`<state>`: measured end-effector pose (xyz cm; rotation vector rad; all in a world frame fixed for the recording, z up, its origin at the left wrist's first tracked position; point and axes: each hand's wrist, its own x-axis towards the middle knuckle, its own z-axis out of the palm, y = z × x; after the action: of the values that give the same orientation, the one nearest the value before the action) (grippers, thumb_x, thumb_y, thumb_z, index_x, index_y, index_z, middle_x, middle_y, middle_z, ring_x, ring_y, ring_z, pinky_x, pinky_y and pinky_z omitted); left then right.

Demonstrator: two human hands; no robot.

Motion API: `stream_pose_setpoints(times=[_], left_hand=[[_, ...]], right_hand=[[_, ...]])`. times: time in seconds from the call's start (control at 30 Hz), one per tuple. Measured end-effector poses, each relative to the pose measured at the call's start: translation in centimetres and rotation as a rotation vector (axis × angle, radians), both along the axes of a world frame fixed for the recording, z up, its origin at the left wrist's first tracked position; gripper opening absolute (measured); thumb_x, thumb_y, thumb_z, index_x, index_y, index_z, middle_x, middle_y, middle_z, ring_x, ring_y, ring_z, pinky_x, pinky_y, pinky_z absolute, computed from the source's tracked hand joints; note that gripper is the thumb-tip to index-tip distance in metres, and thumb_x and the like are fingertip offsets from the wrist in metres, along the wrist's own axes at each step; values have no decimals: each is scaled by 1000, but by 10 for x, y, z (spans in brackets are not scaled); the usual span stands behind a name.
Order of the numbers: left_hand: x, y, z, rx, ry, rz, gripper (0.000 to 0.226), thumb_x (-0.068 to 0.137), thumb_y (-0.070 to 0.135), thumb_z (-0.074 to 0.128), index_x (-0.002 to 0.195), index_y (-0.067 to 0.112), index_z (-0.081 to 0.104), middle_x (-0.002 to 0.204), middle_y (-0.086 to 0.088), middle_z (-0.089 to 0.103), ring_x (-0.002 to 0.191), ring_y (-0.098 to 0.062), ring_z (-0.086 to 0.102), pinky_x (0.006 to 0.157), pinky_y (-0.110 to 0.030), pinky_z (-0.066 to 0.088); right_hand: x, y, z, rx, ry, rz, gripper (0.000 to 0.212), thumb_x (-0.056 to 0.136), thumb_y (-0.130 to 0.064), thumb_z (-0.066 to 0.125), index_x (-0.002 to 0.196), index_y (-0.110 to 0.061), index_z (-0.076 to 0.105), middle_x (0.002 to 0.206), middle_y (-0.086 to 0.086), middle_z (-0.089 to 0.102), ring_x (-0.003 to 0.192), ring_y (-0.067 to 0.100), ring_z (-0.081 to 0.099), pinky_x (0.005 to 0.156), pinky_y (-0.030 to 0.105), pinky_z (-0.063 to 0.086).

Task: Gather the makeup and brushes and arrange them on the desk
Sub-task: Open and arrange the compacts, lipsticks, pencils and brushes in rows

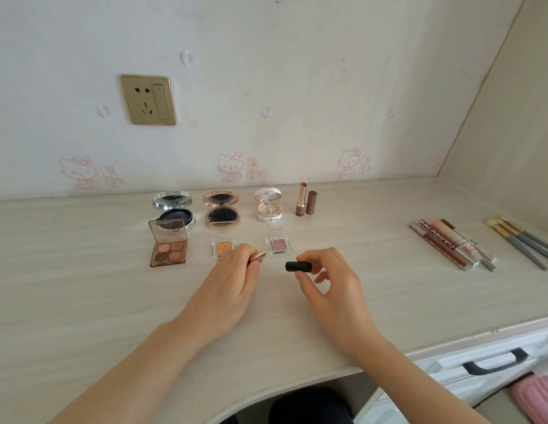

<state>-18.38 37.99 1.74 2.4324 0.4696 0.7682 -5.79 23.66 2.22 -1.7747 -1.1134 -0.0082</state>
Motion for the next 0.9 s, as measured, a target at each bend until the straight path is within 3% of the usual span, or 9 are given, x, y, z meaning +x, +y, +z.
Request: stream_pose_setpoints(times=[0.2,0.4,0.63,0.77,0.9], left_hand=[[1,-3,0,-55,-40,13,2,98,23,46,96,22,45,88,10,50,84,-11,49,73,-26,40],[3,-7,4,-186,-71,26,17,97,25,49,91,31,34,80,-6,58,69,-17,52,66,-32,42],[5,-15,8,-293,-116,16,5,95,22,55,93,26,56,94,14,63,91,-6,59,80,-21,47],[9,-18,12,-276,-117,32,12,88,16,65,87,28,64,89,19,63,88,-7,60,76,-18,48],[17,-22,19,-292,-84,16,11,83,17,71,82,28,68,80,14,68,80,-7,64,77,-24,51]], right_hand=[[0,0,-1,-9,91,6,23,85,-10,64,98,-28,60,98,-17,63,92,5,59,80,17,49],[-2,-1,3,-14,106,39,24,88,-9,57,101,-29,59,96,-16,65,96,4,58,81,15,47],[-1,-2,6,12,85,38,29,90,-8,54,110,-29,56,98,-9,59,94,5,55,76,14,46],[6,-8,9,3,107,45,33,89,-9,57,112,-31,52,94,-12,61,92,2,56,76,13,46],[22,-19,11,-19,109,26,24,87,-11,61,97,-31,52,89,-15,63,87,2,60,73,16,48]])
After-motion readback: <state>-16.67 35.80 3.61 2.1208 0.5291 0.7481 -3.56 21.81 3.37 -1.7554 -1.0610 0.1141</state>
